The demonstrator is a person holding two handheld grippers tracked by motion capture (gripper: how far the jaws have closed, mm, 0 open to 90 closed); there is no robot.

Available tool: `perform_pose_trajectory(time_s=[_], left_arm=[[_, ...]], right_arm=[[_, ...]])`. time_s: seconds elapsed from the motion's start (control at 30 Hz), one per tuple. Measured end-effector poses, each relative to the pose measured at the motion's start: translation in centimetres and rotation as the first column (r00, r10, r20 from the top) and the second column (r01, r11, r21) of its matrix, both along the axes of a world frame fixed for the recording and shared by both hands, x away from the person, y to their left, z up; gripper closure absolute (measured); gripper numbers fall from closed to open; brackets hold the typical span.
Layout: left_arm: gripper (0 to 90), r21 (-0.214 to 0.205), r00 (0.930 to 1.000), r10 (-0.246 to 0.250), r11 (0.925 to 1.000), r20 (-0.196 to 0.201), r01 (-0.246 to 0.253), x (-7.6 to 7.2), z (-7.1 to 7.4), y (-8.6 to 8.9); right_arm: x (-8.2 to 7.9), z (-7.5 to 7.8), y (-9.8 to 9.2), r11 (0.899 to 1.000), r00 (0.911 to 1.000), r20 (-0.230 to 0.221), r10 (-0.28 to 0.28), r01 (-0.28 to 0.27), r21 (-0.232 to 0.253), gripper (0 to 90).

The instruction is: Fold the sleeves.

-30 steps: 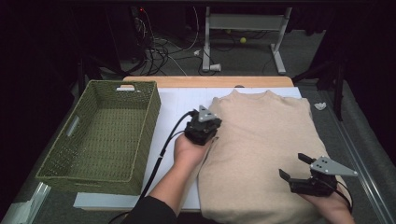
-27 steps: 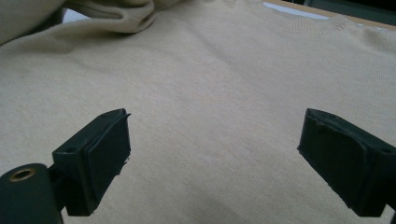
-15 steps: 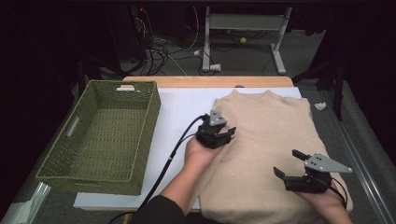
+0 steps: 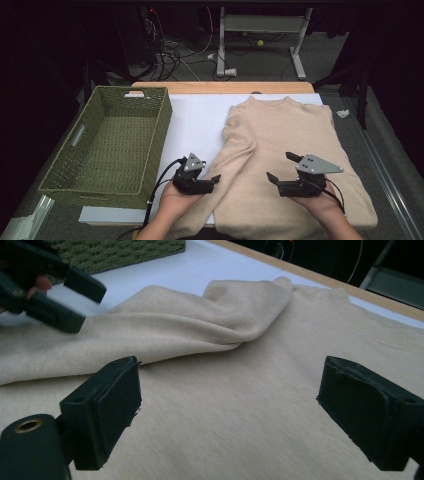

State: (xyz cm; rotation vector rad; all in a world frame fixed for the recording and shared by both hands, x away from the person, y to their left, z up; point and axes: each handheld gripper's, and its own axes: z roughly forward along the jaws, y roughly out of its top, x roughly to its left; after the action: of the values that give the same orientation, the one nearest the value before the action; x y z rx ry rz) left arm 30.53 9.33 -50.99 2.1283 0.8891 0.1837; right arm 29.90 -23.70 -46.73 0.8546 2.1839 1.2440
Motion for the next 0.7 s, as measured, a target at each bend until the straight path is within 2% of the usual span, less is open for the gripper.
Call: perform_pose_trajectory(time_s=[0.13, 0.23, 0.33, 0.47, 0.53, 0.6, 0.7], left_arm=[[48.0, 0.018, 0.9982, -0.059, 0.9981, -0.006, 0.059, -0.9, -0.3, -0.5], [58.1, -0.012, 0.9973, -0.067, 0.9977, -0.028, 0.067, -0.9, -0.8, -0.4], [69.9, -0.008, 0.9973, -0.072, 0.9974, -0.012, 0.072, -1.0, -0.7, -0.5], [72.5, -0.003, 0.9982, -0.059, 0.9983, 0.013, 0.059, -1.4, 0.0, -0.2], [72.3, -0.013, 0.9983, -0.057, 0.9983, 0.015, 0.057, -1.7, 0.3, 0.0], [70.5, -0.04, 0.9982, -0.059, 0.9974, 0.011, 0.06, -2.0, 0.4, 0.2], [68.8, -0.02, 0.9977, -0.065, 0.9977, 0.018, 0.065, -2.7, 0.2, 0.2]], right_arm=[[0.1, -0.4, 1.1, 1.0, 0.9999, 0.002, 0.014, -0.014, 0.0, 16.4], [-0.2, -0.8, 1.4, 0.999, 0.9996, -0.001, 0.03, -0.03, -0.018, 22.3], [-0.6, -1.3, 1.1, 1.0, 0.9995, -0.015, 0.029, -0.029, -0.012, 25.3], [-1.0, -1.7, 0.7, 1.0, 0.9995, -0.021, 0.022, -0.022, -0.022, 26.0], [-1.2, -1.8, 0.5, 1.0, 0.9996, -0.021, 0.019, -0.02, -0.022, 26.4], [-1.4, -1.8, 0.3, 1.0, 0.9997, -0.018, 0.015, -0.015, -0.026, 26.7], [-1.5, -1.8, 0.3, 0.999, 0.9997, -0.012, 0.023, -0.023, -0.031, 27.1]])
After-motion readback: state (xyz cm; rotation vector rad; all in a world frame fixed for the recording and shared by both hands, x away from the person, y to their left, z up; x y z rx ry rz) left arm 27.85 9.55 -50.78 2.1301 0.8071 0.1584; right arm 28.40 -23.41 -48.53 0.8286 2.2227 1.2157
